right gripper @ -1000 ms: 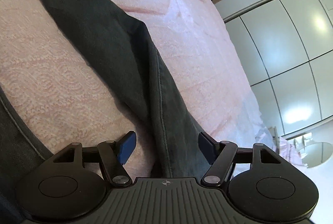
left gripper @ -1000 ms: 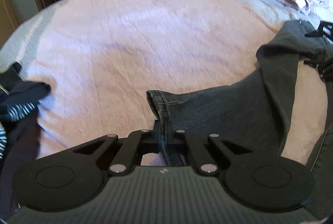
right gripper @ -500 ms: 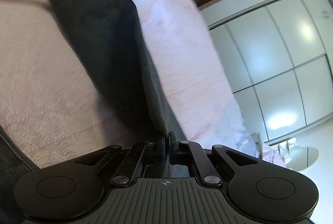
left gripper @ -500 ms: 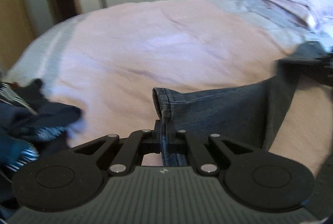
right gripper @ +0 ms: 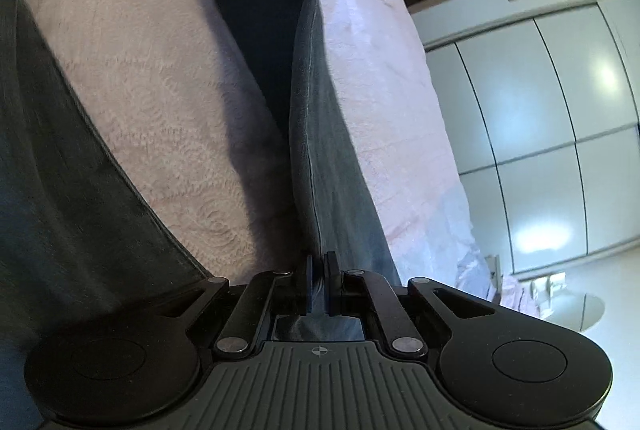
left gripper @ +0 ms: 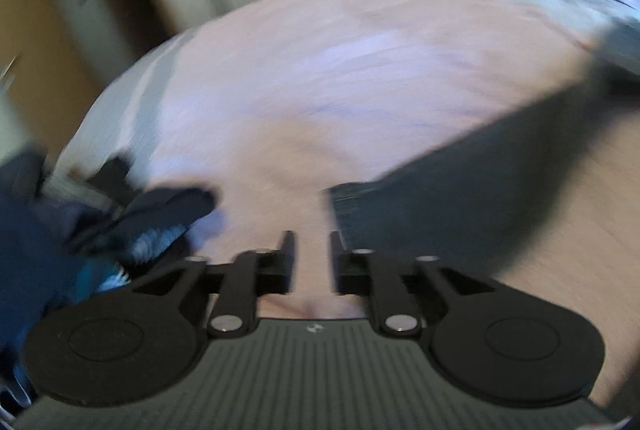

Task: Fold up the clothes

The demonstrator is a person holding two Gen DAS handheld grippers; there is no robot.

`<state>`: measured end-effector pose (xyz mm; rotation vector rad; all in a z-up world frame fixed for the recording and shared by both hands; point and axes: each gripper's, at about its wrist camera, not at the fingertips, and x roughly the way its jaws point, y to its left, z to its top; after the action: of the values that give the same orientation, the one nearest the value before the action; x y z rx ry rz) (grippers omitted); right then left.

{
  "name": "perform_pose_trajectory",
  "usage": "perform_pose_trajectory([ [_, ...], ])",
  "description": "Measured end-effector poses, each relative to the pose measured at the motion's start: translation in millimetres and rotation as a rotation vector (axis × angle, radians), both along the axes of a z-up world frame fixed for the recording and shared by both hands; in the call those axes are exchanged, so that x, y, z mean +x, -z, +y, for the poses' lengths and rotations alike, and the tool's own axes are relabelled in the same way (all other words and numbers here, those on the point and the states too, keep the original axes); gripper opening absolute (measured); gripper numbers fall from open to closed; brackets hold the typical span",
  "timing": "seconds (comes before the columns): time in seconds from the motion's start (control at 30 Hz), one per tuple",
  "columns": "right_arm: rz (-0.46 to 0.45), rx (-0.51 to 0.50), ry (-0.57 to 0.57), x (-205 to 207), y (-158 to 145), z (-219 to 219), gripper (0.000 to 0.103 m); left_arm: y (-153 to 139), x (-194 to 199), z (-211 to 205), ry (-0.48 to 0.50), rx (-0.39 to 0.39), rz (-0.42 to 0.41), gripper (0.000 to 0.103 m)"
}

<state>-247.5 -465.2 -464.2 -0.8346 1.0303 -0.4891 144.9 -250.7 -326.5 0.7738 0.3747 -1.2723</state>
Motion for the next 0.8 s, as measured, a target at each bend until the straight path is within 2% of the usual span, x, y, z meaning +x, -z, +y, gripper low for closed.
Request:
perform_pose_trajectory([
  [0.03, -0.009, 0.008, 0.01, -0.7, -1.6, 0.7, 0.006, -1.2, -13.0, 8.1, 0.082, -0.002, -0.003, 0.045],
  [0.07, -0.019, 0.016, 0.02, -1.3, -3.1, 1.4, 0.021, 1.3, -25.8, 14.7, 0.168, 0.009, -0.02, 0.053],
  [0.1, -0.026, 0.021, 0.026, -0.5, -4.1, 1.9, 0.036, 4.8, -38.8, 20.5, 0.249, 0.022, -0.047, 0.056],
  [0.13, -0.044, 0.021, 0.03, -2.5, -6.9, 3.9, 0.061, 13.3, -53.4, 21.8, 0.306, 0.046, -0.121, 0.06],
  [0.17, -0.064, 0.02, 0.033, -4.7, -9.8, 6.0, 0.067, 22.3, -67.5, 22.3, 0.357, 0.073, -0.197, 0.06],
  [0.23, -0.102, 0.03, 0.054, -10.0, -16.0, 8.9, 0.067, 44.4, -86.0, 11.1, 0.391, 0.138, -0.339, 0.057],
  [0.3, -0.136, 0.054, 0.086, -15.1, -23.3, 10.9, 0.067, 60.4, -92.8, -3.6, 0.404, 0.162, -0.405, 0.05],
  [0.33, -0.147, 0.054, 0.095, -22.0, -27.8, 14.4, 0.067, 65.9, -93.7, -11.8, 0.398, 0.175, -0.423, 0.043],
  [0.37, -0.158, 0.053, 0.105, -29.3, -32.3, 18.1, 0.067, 71.4, -94.6, -20.1, 0.392, 0.188, -0.441, 0.022],
  [0.4, -0.16, 0.048, 0.115, -38.4, -35.7, 20.8, 0.067, 76.7, -95.6, -27.7, 0.388, 0.202, -0.46, 0.008],
  [0.43, -0.161, 0.043, 0.127, -48.3, -39.2, 24.1, 0.067, 80.4, -97.5, -31.3, 0.396, 0.211, -0.493, 0.004],
  [0.57, -0.171, 0.04, 0.196, -86.5, -51.3, 34.0, 0.067, 80.2, -97.5, -14.5, 0.393, 0.069, -0.861, 0.004],
  [0.6, -0.18, 0.048, 0.213, -96.8, -53.4, 36.6, 0.067, 80.2, -92.6, -13.8, 0.368, 0.052, -0.911, 0.004],
  [0.7, -0.211, 0.092, 0.28, -117.2, -54.0, 38.7, 0.067, 89.3, -76.3, -23.8, 0.32, 0.123, -0.925, 0.004],
  [0.77, -0.232, 0.143, 0.335, -129.7, -52.4, 39.8, 0.067, 99.2, -72.3, -30.9, 0.321, 0.218, -0.867, 0.008],
  [0.8, -0.241, 0.17, 0.359, -133.5, -51.8, 43.2, 0.067, 99.6, -72.1, -30.6, 0.327, 0.239, -0.819, 0.008],
])
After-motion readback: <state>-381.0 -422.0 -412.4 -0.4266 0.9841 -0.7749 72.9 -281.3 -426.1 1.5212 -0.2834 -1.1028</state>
